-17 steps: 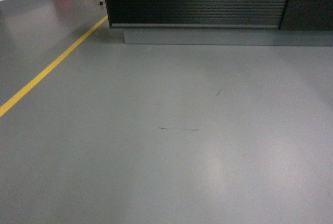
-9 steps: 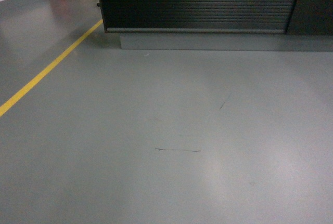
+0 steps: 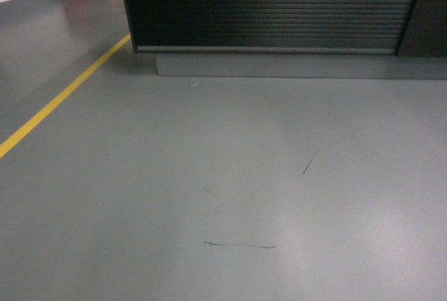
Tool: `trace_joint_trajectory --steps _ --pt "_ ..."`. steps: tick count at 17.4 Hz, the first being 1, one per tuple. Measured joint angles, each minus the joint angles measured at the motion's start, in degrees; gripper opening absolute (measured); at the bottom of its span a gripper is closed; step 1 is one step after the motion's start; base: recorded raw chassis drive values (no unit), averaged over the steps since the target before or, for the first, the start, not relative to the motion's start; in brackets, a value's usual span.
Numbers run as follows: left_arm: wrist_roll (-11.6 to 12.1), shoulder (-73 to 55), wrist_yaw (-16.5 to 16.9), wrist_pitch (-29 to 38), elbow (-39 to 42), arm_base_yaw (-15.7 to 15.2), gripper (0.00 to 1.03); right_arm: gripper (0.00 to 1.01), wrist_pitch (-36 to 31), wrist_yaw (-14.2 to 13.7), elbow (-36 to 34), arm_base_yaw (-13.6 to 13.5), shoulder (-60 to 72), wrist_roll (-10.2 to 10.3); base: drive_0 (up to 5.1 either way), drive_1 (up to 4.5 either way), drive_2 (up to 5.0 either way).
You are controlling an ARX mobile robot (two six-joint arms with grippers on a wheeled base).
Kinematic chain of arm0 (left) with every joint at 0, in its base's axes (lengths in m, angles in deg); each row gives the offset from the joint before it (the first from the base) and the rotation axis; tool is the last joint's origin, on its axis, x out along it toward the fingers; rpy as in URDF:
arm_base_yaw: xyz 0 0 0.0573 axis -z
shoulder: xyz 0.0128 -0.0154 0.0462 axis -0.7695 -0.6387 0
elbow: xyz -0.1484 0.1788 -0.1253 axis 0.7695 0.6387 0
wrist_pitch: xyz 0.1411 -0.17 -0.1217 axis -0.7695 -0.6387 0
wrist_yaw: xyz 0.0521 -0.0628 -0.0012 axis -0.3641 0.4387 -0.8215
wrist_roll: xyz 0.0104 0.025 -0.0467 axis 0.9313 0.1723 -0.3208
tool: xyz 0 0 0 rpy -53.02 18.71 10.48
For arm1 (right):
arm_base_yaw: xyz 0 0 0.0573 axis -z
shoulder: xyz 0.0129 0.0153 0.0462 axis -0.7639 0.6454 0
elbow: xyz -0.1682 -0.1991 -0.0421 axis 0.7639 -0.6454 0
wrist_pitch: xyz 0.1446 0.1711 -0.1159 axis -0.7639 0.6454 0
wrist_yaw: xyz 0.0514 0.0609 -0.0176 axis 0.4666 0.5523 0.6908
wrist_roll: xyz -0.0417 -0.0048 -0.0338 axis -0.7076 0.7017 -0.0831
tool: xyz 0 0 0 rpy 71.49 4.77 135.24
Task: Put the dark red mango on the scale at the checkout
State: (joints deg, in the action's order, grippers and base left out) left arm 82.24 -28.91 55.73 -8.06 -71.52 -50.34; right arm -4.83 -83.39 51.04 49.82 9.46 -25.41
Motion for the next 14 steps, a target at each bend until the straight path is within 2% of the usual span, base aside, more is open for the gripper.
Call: trace_joint_trajectory --steps 14 --pt "0.00 0.00 0.00 0.00 0.00 0.02 0.98 0.98 -0.15 0.02 0.00 0.00 0.00 0.00 0.0 3.85 -3.8"
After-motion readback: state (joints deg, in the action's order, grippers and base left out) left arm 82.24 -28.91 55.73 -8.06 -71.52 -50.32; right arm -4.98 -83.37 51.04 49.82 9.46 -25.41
